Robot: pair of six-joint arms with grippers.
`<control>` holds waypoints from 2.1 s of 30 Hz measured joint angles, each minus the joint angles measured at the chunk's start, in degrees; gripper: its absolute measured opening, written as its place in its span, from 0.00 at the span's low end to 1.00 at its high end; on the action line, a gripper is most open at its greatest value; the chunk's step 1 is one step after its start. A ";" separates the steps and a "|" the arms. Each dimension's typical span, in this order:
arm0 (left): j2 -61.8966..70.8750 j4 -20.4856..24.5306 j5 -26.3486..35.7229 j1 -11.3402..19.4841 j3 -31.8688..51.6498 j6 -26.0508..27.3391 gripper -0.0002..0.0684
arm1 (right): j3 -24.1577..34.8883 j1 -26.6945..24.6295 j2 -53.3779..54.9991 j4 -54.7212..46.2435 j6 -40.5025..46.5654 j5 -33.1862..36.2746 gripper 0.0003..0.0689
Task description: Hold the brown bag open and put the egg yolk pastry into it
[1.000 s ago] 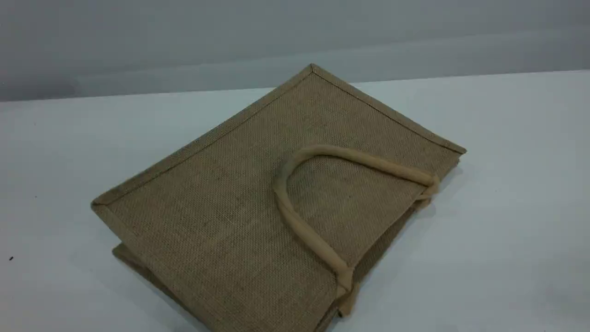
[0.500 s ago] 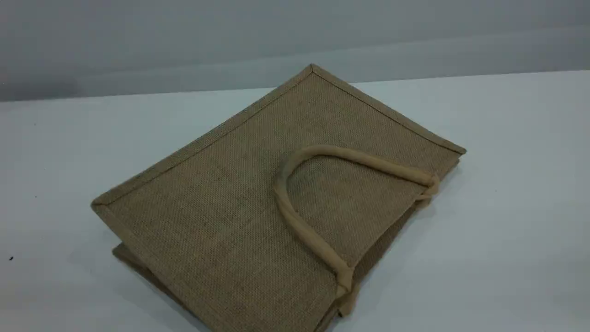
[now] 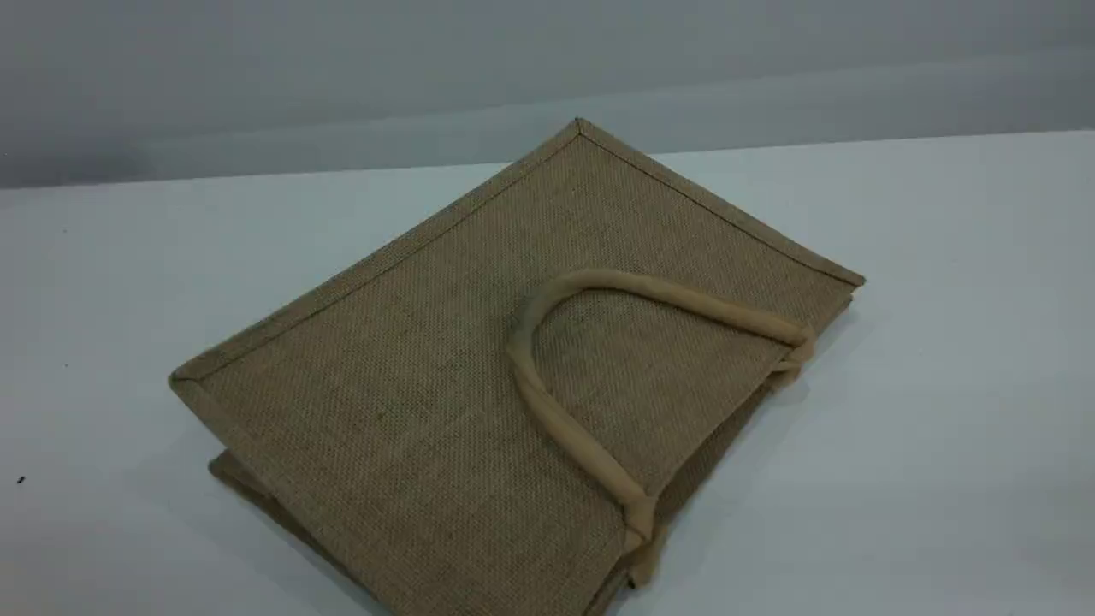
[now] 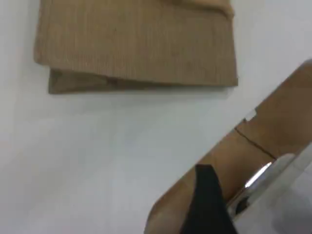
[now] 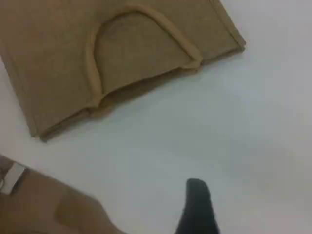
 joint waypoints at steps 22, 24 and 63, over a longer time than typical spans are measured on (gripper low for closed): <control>0.04 0.00 0.04 0.00 -0.16 0.15 0.66 | 0.00 -13.72 -1.82 0.39 0.00 -0.04 0.67; 0.04 0.00 0.04 0.00 -0.16 0.15 0.66 | 0.00 -16.28 -3.63 0.39 0.00 -0.04 0.67; -15.58 0.00 0.03 39.30 -0.16 0.06 0.66 | 0.00 -20.01 -11.90 0.39 -0.05 0.14 0.67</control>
